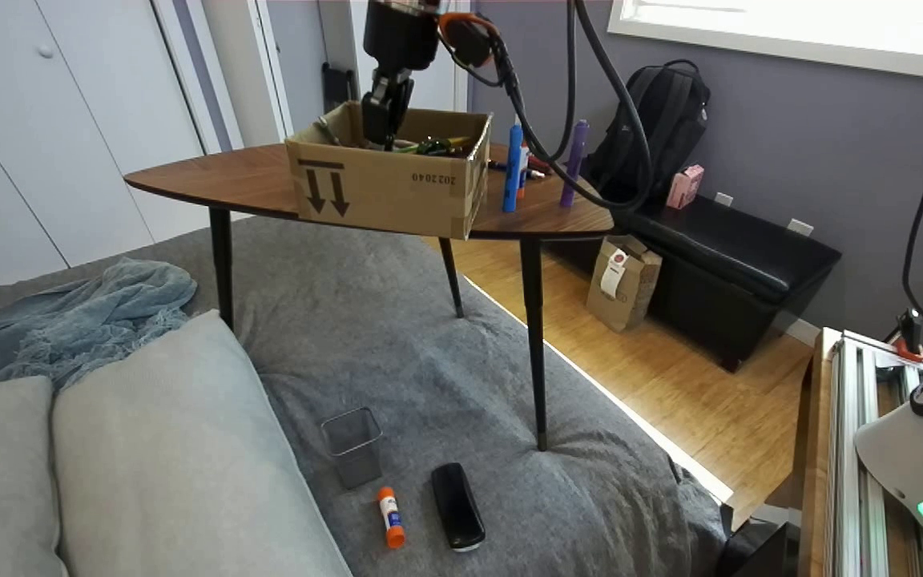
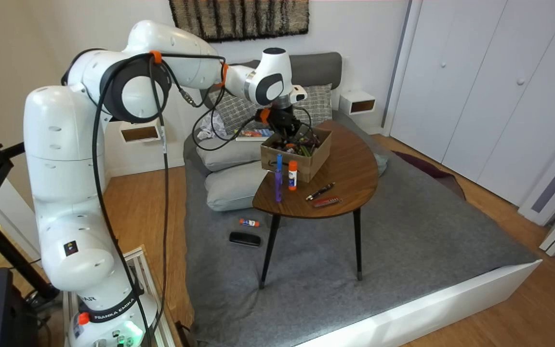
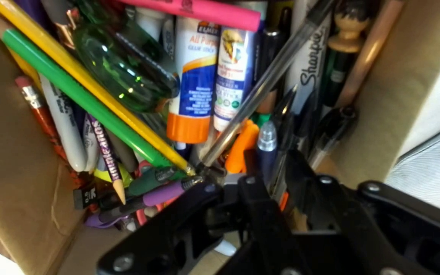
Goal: Remove a clear pen with some purple from the cardboard box and put it on the table
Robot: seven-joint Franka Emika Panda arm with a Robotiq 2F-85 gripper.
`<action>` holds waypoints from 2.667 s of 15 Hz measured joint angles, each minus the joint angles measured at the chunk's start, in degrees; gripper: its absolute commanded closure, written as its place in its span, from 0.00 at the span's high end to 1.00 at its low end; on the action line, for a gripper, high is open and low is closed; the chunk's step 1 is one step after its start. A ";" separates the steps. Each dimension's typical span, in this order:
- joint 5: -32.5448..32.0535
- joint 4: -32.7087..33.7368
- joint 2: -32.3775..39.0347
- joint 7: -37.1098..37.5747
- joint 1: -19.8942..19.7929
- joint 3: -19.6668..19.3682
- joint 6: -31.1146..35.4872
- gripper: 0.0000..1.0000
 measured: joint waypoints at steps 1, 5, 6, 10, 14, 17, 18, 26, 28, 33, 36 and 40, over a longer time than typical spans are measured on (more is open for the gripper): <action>0.00 0.04 0.04 0.00 -0.01 0.00 0.00 0.00; 0.23 0.34 -0.10 0.00 -0.10 0.00 0.00 0.03; 0.58 0.36 -0.40 0.00 -0.18 0.00 0.00 0.03; 2.51 -0.15 -3.68 -0.40 -0.69 0.00 -1.10 0.03; 3.99 -3.17 -9.65 -1.35 -1.87 -0.55 -3.83 0.03; 4.13 -6.41 -14.27 -1.43 -3.04 -2.38 -2.66 0.03; 4.12 -7.52 -15.51 -1.43 -3.46 -3.23 -1.06 0.03; 4.41 -14.77 -18.84 -4.46 -6.44 -9.69 15.56 0.03; 5.58 -15.98 -18.55 -7.31 -6.95 -10.75 18.33 0.03; 9.73 -17.05 -15.69 -14.58 -8.00 -11.88 20.93 0.03; 12.13 -16.99 -12.82 -18.67 -8.71 -11.87 22.29 0.03; 14.90 -16.71 -8.64 -22.15 -8.73 -11.31 23.67 0.03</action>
